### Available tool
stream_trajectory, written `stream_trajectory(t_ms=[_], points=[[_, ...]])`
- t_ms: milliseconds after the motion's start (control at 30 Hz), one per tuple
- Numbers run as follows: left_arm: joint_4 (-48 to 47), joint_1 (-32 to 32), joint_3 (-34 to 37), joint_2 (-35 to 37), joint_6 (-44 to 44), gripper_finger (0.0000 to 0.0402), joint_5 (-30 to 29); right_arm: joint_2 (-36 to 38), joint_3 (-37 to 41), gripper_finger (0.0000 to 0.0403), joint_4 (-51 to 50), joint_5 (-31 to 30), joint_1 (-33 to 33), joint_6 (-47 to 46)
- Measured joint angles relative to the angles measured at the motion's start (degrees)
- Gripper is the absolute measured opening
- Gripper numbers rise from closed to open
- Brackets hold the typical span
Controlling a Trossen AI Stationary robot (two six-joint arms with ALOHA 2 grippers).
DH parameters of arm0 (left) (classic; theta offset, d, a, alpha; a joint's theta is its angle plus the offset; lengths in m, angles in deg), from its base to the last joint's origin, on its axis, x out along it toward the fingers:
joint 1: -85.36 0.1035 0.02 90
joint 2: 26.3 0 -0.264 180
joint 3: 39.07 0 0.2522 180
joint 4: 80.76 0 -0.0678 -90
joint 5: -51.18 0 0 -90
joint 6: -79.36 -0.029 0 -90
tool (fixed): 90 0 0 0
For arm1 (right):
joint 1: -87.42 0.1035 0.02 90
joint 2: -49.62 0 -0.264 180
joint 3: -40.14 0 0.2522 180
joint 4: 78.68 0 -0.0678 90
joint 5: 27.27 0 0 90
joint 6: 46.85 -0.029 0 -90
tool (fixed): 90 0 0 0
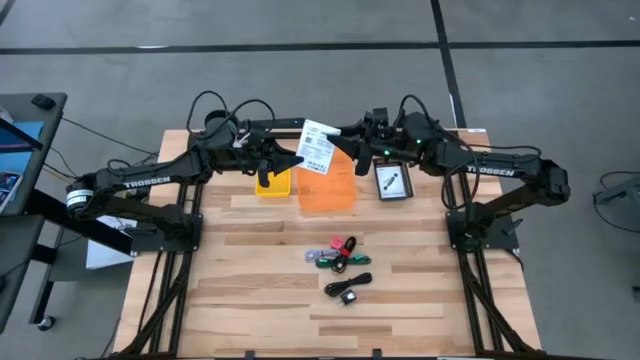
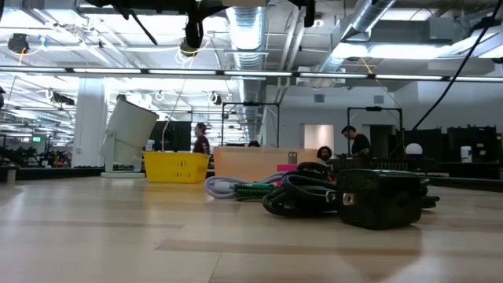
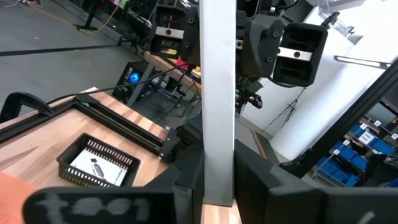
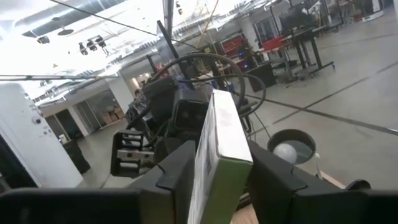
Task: Pick and place items into bin
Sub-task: Put the white card reader box into the black bin
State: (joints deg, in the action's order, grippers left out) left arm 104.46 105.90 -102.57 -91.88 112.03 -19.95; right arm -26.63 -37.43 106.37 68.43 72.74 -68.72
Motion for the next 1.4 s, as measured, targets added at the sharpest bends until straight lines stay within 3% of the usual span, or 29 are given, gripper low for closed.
stream_trajectory(t_ms=[300,733,1167,1400], points=[[0.0,0.0,0.0,0.0,-0.6,0.0052,0.2,0.0,0.0,0.0039,-1.2,0.1,-0.1,-0.5],[0.8,-1.3,0.0,0.0,1.7,0.006,-0.2,0.1,0.0,0.0042,-1.5,0.3,-0.1,-0.7],[1.1,-4.3,0.0,0.0,1.4,0.0148,-0.3,0.1,0.0,0.0038,-1.8,1.1,-0.2,-0.6],[1.1,-4.7,0.0,0.0,2.2,0.0183,2.1,0.2,0.0,0.0038,-1.8,6.6,-3.4,-0.7]])
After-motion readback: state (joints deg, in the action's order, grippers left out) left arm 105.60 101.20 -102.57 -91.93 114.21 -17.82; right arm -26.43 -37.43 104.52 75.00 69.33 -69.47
